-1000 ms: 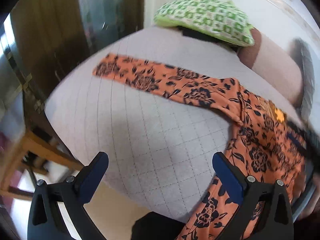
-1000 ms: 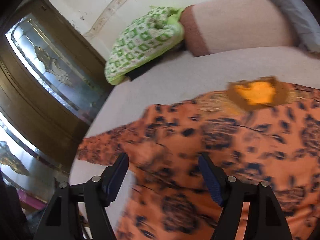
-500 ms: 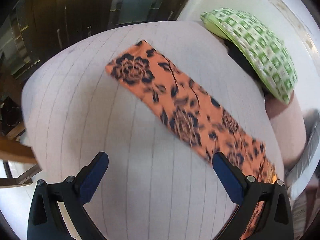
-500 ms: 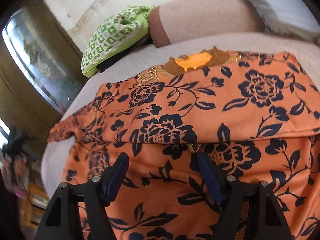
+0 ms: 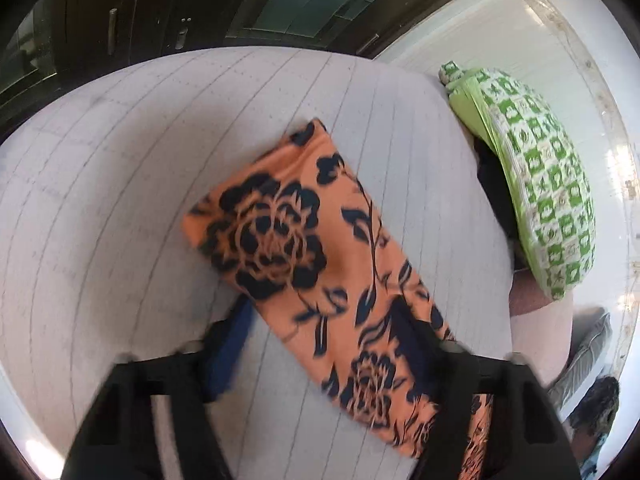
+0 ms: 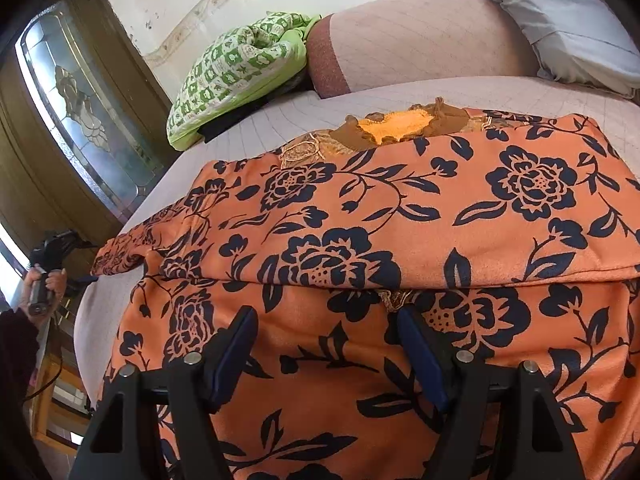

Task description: Fold small clothes

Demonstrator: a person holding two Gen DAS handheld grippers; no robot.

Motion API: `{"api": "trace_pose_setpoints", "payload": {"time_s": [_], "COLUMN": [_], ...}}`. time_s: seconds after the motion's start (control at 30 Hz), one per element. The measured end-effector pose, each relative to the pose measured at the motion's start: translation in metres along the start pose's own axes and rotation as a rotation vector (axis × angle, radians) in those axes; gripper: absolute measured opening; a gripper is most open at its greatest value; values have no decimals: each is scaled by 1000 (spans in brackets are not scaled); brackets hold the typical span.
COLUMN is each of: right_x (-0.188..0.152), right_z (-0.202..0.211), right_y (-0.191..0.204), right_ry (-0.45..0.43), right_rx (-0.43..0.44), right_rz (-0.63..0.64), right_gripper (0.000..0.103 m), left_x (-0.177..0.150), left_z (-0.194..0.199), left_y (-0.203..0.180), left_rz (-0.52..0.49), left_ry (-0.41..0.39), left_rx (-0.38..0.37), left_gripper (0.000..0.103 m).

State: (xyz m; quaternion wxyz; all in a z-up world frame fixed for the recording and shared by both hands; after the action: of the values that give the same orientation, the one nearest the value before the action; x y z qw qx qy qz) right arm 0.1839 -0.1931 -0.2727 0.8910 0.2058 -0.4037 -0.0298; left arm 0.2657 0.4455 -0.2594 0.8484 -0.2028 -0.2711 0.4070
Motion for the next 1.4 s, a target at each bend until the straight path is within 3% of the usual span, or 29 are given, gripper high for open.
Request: {"api": "trace_pose_setpoints", "payload": {"time_s": [0.1,0.17,0.27,0.47,0.8,0.9,1.03,1.23,1.4], "right_x": [0,-1,-1,0,3,7,24,49,66], "right_z": [0,-1,-1,0,4,13,53,135,183], "right_y": [-1,-2,-3,-6,-8,-7,-14,-66,-132], "right_ry": [-3,-3,-4,-12,-4,19,-58,-238,-375], "right_rx": [12,16,26,49,68,105,132,47,-46], "right_rz": [-13,-15,-25,-49,-73,-79,-53,-39,-201], "right_gripper": [76,76,76,76,76,76,76,76,76], "left_x": [6,8,8,-5,-47,-73,-118,-205,-288], "left_z": [-8,-13,-13,14,90,115,141,168,182], "left_y": [1,3,6,-24,-131,-172,-236,-324,-384], "left_rz": [-4,-12,-9,-114,-365,-481,-646,-852,-988], "left_ry": [-9,-7,-22,-110,-164,-171,-173,-129,-84], "left_rx": [3,-8,-11,15,-46,-71,-120,-196,-272], "left_gripper": [40,11,9,8,7,7,7,7,5]}}
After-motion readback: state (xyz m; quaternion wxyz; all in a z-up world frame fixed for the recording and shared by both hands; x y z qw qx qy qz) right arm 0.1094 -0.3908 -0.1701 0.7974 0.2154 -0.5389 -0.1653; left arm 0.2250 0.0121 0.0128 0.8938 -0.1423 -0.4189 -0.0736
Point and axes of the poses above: each gripper's, at about its wrist camera, not at the fingertips, and z roughly against the way its jaws point, y to its left, x to its top, the point moved 3 cm from there along -z, roughly the way its jaws point, and after that the axes turned 6 degrees about -y, right-handed, at the moved point
